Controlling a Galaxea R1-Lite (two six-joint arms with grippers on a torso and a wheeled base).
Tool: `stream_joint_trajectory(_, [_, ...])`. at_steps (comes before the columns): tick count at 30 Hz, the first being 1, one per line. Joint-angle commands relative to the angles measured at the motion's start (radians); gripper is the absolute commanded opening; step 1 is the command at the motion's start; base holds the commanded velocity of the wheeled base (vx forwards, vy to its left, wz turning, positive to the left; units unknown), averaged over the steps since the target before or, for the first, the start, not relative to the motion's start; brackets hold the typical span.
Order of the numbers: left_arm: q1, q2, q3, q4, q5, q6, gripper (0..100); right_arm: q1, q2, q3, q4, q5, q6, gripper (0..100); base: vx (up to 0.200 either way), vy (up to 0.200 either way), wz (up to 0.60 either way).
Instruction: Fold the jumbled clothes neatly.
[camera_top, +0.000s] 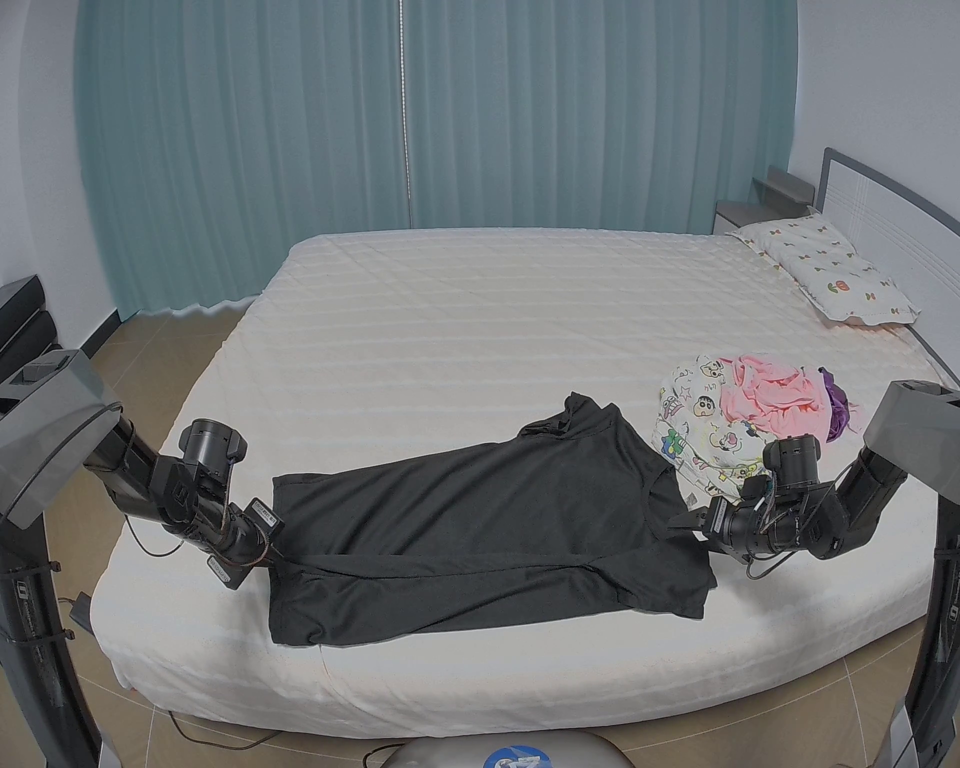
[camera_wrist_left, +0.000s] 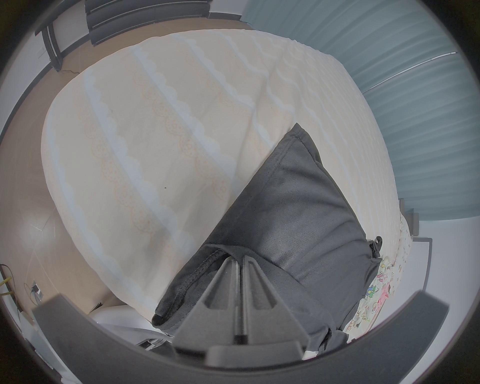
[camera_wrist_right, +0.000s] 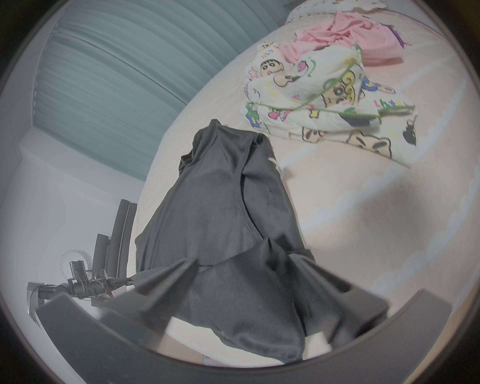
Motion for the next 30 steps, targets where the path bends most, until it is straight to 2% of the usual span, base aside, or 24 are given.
stream_joint_trajectory(1, [0.000,-0.002,0.000,0.000,0.000,-0.001,0,-0.007,0.006,0.008,-0.007,-0.001,0.003,0,0.000,0.000,0.00])
stream_joint_trajectory(13, [0.004,-0.015,0.004,0.007,-0.002,-0.003,0,-0.048,-0.060,0.039,-0.011,0.016,0.004,0,0.000,0.000,0.00])
stream_joint_trajectory(20, [0.035,-0.072,0.014,0.012,-0.006,-0.024,0,-0.059,-0.153,0.093,-0.017,0.040,0.004,0,0.000,0.000,0.00])
stream_joint_trajectory(25, [0.054,-0.147,0.063,0.017,-0.089,-0.020,0,-0.065,-0.215,0.151,-0.046,0.067,0.004,0,0.000,0.000,0.00])
stream_joint_trajectory(30, [0.057,-0.210,0.092,0.047,-0.097,-0.006,0,-0.068,-0.264,0.203,-0.049,0.071,0.003,0,0.000,0.000,0.00])
